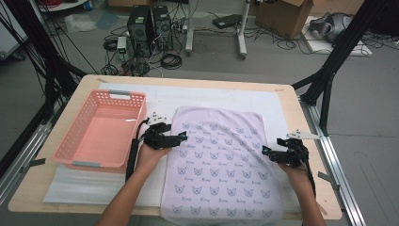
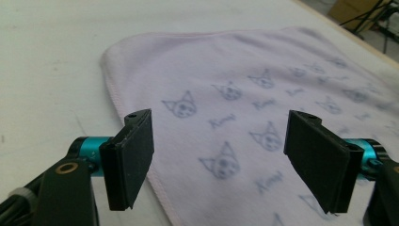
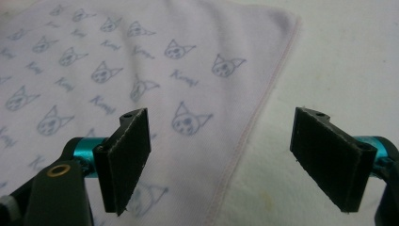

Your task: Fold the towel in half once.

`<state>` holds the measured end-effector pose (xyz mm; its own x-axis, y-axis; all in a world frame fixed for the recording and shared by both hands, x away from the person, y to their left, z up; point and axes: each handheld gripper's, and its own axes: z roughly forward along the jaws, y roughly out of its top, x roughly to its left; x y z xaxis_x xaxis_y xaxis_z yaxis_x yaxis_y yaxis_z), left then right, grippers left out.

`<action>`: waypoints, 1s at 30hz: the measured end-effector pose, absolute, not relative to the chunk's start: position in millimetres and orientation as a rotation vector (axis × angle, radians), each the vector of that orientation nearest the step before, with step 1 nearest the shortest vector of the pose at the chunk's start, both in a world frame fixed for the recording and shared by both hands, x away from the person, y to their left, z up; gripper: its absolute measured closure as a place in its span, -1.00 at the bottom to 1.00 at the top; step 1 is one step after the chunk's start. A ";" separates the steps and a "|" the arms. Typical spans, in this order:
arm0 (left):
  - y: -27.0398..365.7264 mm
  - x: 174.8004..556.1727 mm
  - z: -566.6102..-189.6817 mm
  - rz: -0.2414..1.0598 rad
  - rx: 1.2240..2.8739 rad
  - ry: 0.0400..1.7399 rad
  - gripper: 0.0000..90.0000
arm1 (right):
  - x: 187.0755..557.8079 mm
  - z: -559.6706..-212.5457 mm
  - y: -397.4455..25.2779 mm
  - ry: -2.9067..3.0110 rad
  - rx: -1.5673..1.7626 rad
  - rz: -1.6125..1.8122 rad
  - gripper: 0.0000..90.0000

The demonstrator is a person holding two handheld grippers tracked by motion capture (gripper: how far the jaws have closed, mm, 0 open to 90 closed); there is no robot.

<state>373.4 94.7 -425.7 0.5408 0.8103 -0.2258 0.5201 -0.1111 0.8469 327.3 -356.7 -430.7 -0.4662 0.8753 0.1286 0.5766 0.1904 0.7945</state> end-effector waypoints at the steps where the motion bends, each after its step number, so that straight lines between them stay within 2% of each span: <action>1: 94.7 378.1 -427.3 0.363 1.771 1.114 -0.43 | 331.2 -429.7 -356.7 2.118 1.358 1.164 -0.49; 5: 91.8 395.3 -433.2 0.377 1.811 1.160 -0.41 | 348.0 -426.4 -354.0 2.126 1.371 1.138 -0.43; 7: 92.1 401.6 -437.0 0.395 1.793 1.182 -0.39 | 357.5 -426.5 -353.4 2.141 1.373 1.135 -0.29; 15: 90.7 424.5 -449.3 0.418 1.819 1.271 -0.36 | 388.4 -437.5 -349.2 2.135 1.459 1.047 -0.31; 19: 89.8 426.4 -452.1 0.440 1.830 1.277 -0.24 | 398.8 -445.8 -346.6 2.107 1.498 0.976 -0.27; 21: 89.8 425.8 -451.6 0.480 1.855 1.277 -0.11 | 401.6 -445.6 -345.8 2.082 1.502 0.967 -0.20; 24: 85.6 424.1 -451.5 0.556 1.897 1.265 0.15 | 402.8 -444.9 -338.9 2.074 1.481 0.893 -0.06; 27: 82.6 423.2 -451.5 0.570 1.920 1.229 0.27 | 403.0 -443.5 -332.2 2.080 1.468 0.882 0.27; 30: 78.4 420.8 -451.2 0.577 1.966 1.153 0.67 | 404.7 -441.6 -326.6 2.116 1.453 0.882 0.65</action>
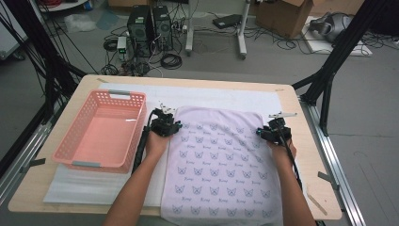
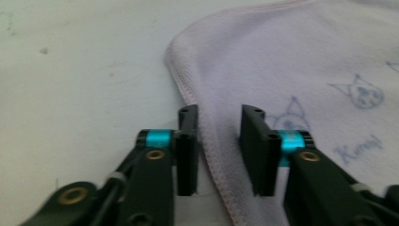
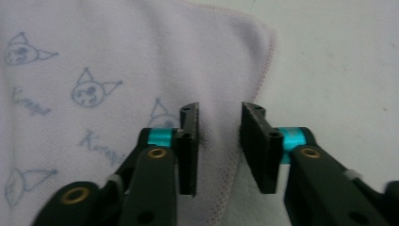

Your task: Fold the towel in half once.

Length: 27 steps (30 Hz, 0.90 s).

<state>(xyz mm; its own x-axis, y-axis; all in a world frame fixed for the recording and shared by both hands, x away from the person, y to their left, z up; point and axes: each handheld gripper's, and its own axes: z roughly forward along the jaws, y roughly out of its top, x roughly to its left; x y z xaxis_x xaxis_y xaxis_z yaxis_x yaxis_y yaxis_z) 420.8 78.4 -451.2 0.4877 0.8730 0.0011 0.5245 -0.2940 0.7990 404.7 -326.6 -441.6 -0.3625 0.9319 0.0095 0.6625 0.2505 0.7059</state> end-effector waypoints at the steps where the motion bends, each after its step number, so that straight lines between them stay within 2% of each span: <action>1: 77.1 420.3 -451.2 0.578 1.971 1.144 0.76 | 404.9 -441.5 -325.2 2.122 1.450 0.888 0.74; 3: 77.2 420.5 -451.1 0.556 1.957 1.163 0.86 | 405.4 -441.9 -325.2 2.126 1.457 0.908 0.85; 10: 83.0 423.9 -450.7 0.442 1.839 1.298 0.93 | 405.3 -442.5 -328.5 2.091 1.509 0.947 0.91; 17: 91.1 422.9 -440.2 0.439 1.738 1.309 0.93 | 405.6 -438.9 -337.1 2.014 1.535 1.010 0.92; 27: 96.5 420.2 -432.6 0.421 1.677 1.320 0.93 | 403.0 -432.2 -340.3 1.956 1.513 1.096 0.92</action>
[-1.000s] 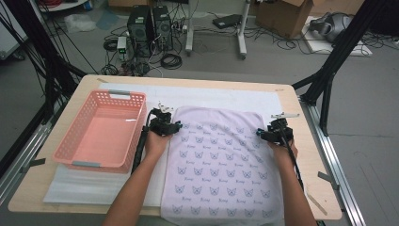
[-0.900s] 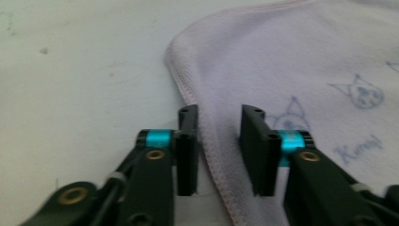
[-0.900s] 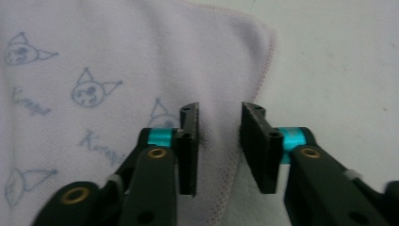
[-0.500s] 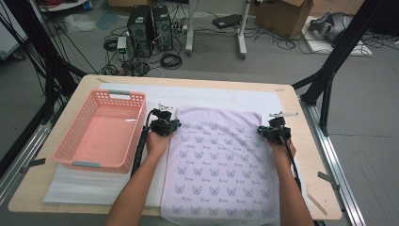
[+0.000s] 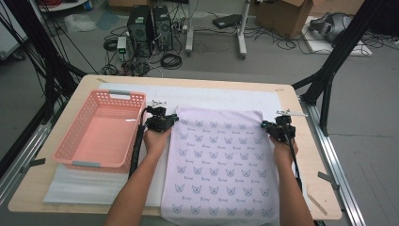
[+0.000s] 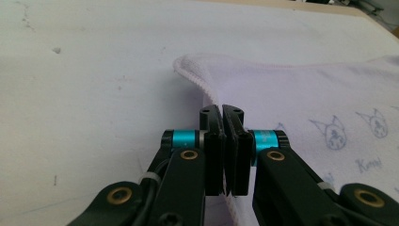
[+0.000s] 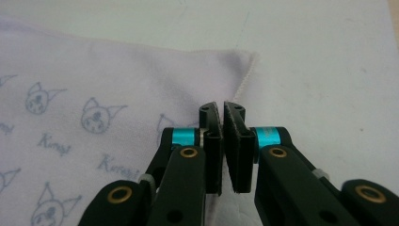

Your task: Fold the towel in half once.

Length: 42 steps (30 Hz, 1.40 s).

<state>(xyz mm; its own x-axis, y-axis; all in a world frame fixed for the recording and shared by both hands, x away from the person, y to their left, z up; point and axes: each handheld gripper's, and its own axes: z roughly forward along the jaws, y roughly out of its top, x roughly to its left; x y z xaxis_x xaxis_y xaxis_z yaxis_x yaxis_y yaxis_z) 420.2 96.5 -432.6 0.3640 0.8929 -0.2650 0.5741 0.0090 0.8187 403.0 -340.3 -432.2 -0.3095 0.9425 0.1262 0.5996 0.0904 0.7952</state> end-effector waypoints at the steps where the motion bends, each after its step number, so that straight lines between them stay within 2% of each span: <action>1: 97.6 418.8 -430.5 0.422 1.681 1.310 0.93 | 401.7 -430.6 -340.8 1.962 1.506 1.101 0.92; 14: 104.3 385.8 -397.7 0.383 1.679 1.199 0.93 | 369.3 -398.5 -343.5 2.008 1.391 1.147 0.91; 21: 106.5 352.7 -389.5 0.365 1.703 1.126 0.93 | 340.3 -399.9 -351.5 2.020 1.380 1.219 0.91; 33: 112.5 313.2 -411.1 0.348 1.791 1.076 0.93 | 301.6 -419.0 -357.0 2.085 1.372 1.214 0.91; 42: 116.6 300.1 -433.7 0.320 1.809 1.086 0.93 | 283.5 -431.7 -353.5 2.160 1.339 1.133 0.91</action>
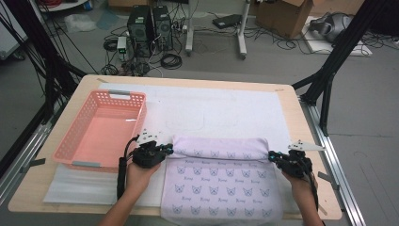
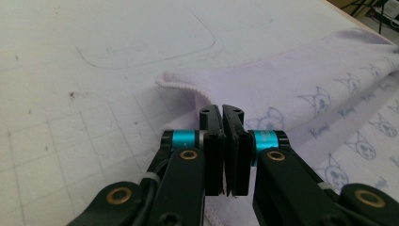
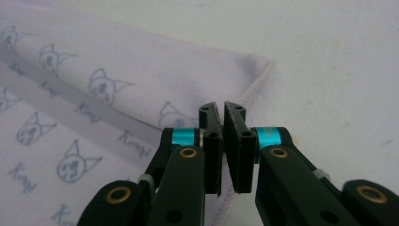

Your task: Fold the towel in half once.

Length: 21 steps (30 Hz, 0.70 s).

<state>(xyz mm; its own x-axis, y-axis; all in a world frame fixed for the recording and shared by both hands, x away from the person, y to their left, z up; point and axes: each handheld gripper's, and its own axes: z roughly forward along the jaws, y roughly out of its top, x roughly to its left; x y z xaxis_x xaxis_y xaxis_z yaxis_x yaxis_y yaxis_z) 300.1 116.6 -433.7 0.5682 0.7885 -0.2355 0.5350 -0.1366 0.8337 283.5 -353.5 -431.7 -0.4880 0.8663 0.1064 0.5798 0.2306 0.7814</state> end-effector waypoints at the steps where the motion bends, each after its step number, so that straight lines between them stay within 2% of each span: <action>1: 116.1 299.2 -435.5 0.320 1.812 1.088 0.93 | 282.4 -432.9 -353.1 2.160 1.343 1.129 0.90; 4: 114.5 298.5 -438.1 0.333 1.811 1.098 0.89 | 281.4 -435.5 -353.2 2.160 1.358 1.127 0.88; 5: 114.3 299.2 -437.9 0.334 1.810 1.103 0.81 | 281.4 -435.6 -353.3 2.157 1.366 1.129 0.86; 9: 114.3 308.0 -434.1 0.314 1.796 1.140 0.33 | 283.7 -429.3 -354.8 2.102 1.402 1.152 0.40; 13: 114.0 320.5 -427.2 0.300 1.761 1.166 0.07 | 292.5 -419.2 -353.4 2.044 1.421 1.190 0.24; 21: 106.0 353.1 -436.3 0.306 1.807 1.262 0.01 | 335.0 -421.8 -330.2 2.095 1.467 0.997 0.07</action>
